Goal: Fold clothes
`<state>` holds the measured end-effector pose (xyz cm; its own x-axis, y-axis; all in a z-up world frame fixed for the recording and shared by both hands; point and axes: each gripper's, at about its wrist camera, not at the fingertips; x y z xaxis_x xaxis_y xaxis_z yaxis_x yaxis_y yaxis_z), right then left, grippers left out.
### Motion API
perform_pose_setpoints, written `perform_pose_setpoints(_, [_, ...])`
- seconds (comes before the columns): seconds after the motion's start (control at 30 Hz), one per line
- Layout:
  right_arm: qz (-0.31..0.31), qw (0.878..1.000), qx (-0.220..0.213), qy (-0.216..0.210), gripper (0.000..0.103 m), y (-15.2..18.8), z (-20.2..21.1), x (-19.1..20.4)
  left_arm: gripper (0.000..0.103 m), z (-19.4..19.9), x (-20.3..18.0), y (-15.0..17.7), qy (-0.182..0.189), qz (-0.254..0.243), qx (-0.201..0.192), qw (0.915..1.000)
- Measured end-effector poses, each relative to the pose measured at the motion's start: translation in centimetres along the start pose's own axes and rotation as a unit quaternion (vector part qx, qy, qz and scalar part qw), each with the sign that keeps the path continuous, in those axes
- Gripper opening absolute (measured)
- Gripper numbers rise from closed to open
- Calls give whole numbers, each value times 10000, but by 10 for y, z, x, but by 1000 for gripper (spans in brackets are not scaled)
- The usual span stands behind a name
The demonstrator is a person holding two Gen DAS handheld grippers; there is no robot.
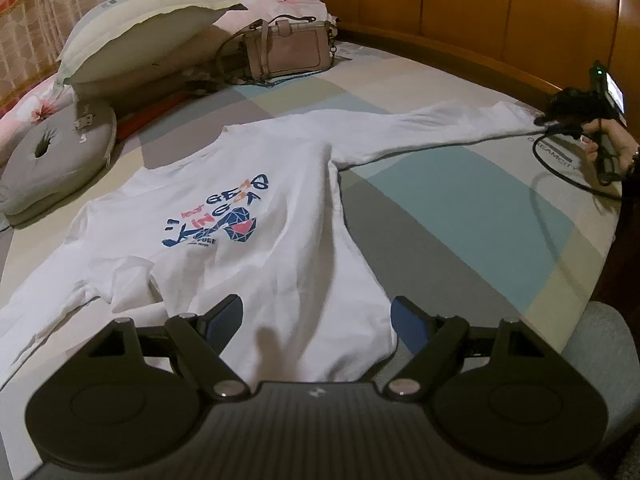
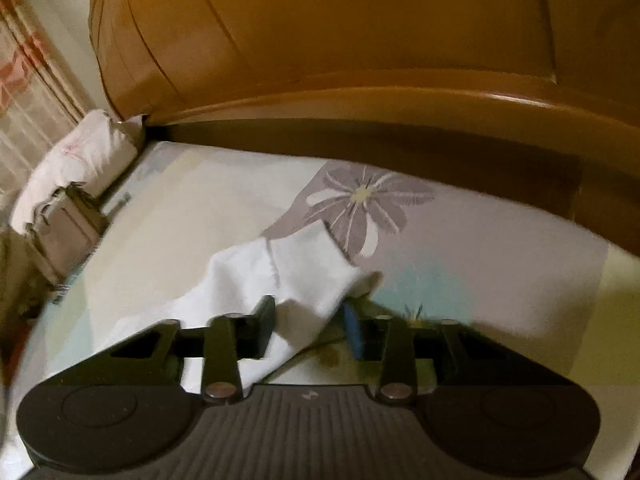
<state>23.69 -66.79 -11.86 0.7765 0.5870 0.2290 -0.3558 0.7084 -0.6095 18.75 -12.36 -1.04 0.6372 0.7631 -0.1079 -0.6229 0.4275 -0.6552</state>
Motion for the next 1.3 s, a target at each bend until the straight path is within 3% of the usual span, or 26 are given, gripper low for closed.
perform_pose_setpoints(0.2, [451, 9967, -155, 663, 20, -5, 20, 5, 82, -1, 5, 1, -3, 61, -23, 10000])
perform_pose_setpoints(0.27, [581, 9949, -92, 813, 24, -6, 26, 4, 82, -2, 6, 1, 56, 53, -56, 10000])
perform_pose_setpoints(0.33, [863, 9904, -147, 1066, 40, -6, 36, 13, 82, -2, 5, 1, 124, 28, -87, 9999])
perform_pose_setpoints(0.4, [1252, 9809, -346, 1451, 47, -5, 47, 29, 82, -2, 6, 2, 151, 16, -122, 9998])
perform_pose_setpoints(0.47, [1649, 9709, -723, 1581, 48, -3, 61, 52, 82, -1, 8, 3, 172, 12, -161, 9997])
perform_pose_setpoints(0.53, [1986, 9664, -987, 1297, 48, -1, 73, 77, 82, 1, 11, 4, 164, 14, -190, 9997])
perform_pose_setpoints(0.67, [2672, 9601, -816, -146, 47, 12, 78, 144, 82, 3, 20, 6, 90, 90, -252, 9996])
perform_pose_setpoints(0.8, [3584, 9255, -671, -1027, 47, 35, 58, 226, 82, 6, 32, 9, 53, 201, -282, 9994])
perform_pose_setpoints(0.93, [4329, 8933, -439, -1129, 47, 55, 22, 287, 82, 7, 44, 13, -32, 329, -313, 9990])
perform_pose_setpoints(1.13, [5165, 8477, -263, -1185, 43, 78, -4, 310, 82, 7, 59, 13, -57, 385, -435, 9983])
perform_pose_setpoints(1.17, [5208, 8437, -205, -1289, 31, 79, -5, 311, 82, 7, 61, 13, -56, 387, -457, 9982])
perform_pose_setpoints(1.2, [5209, 8414, -99, -1438, 10, 79, -6, 313, 82, 6, 62, 13, -38, 379, -481, 9981])
perform_pose_setpoints(1.23, [5247, 8376, -83, -1518, 4, 81, -5, 313, 82, 5, 63, 12, -21, 373, -496, 9981])
perform_pose_setpoints(1.3, [5467, 8239, -337, -1453, 3, 91, -2, 316, 82, 1, 64, 12, 17, 372, -499, 9981])
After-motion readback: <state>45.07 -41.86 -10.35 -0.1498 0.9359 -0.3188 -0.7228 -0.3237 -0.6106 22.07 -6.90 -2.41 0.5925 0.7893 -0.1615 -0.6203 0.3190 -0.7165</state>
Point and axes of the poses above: each gripper's, at about its wrist camera, not at the fingertips, and z roughly against the way its jaws point, x to its left, y to its underside, and after that the axes turned 15 degrees about y, right-handed
